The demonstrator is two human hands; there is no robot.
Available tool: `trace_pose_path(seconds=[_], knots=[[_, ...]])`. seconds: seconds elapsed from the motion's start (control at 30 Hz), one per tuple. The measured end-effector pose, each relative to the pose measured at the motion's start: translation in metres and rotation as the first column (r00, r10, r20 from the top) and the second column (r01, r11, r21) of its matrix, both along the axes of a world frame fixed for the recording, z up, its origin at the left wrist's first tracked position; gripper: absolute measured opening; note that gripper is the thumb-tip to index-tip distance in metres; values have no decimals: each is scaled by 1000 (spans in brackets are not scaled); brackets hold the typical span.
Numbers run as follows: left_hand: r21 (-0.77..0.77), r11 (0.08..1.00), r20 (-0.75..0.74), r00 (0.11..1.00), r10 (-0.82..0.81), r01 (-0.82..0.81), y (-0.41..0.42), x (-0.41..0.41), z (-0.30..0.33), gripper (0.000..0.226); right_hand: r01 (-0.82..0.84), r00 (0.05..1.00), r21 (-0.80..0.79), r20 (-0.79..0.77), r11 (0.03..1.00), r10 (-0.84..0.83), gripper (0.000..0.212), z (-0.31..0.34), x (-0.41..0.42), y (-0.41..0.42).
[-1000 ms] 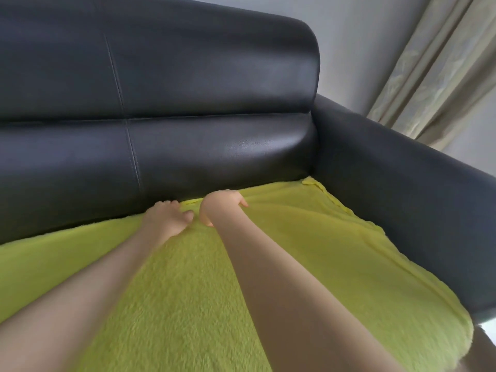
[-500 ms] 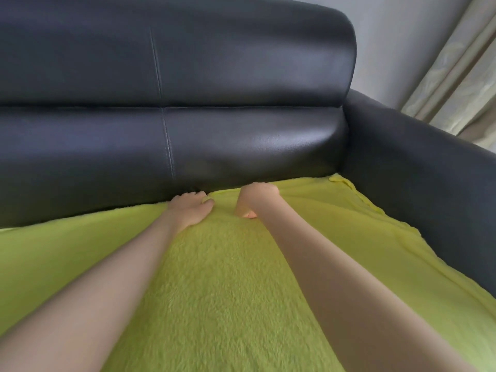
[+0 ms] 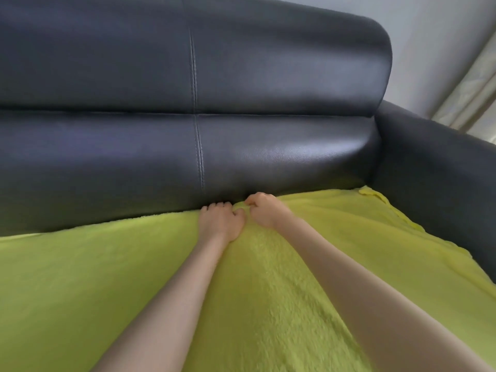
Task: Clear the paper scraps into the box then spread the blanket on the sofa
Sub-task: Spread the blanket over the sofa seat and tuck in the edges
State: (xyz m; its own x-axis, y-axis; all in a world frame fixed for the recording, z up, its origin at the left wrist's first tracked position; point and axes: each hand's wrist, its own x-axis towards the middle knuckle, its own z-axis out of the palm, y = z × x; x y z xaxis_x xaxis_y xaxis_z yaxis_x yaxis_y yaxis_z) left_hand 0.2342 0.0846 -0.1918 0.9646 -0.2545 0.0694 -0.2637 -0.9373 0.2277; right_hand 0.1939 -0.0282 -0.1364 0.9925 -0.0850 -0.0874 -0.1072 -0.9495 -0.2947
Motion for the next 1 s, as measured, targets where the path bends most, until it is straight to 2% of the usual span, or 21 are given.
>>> trace_pose_path(seconds=[0.1,0.37,0.47,0.53,0.67,0.8,1.0], knots=[[-19,1000,1,1000,17,-17,-3,0,-1,46,25,997,-114,75,993,-16,41,-10,8,2],[-14,999,13,999,32,-31,-3,2,-3,43,52,981,-281,192,958,3,39,-27,-4,4],[-14,999,32,999,29,-29,-3,1,-4,45,51,948,-263,315,964,36,31,-35,-7,4],[-1,1000,42,999,29,-29,-2,1,-4,53,17,945,-188,325,982,46,31,-37,-5,4],[-14,1000,41,999,25,-24,-2,2,-5,54,-42,979,-113,194,993,64,40,-37,0,1],[-25,1000,9,1000,14,-14,-1,4,-3,44,-8,1000,-74,23,997,10,45,-25,10,-2],[-35,999,-22,1000,-10,9,2,2,0,45,60,975,-120,-208,991,-84,53,-12,21,-4]])
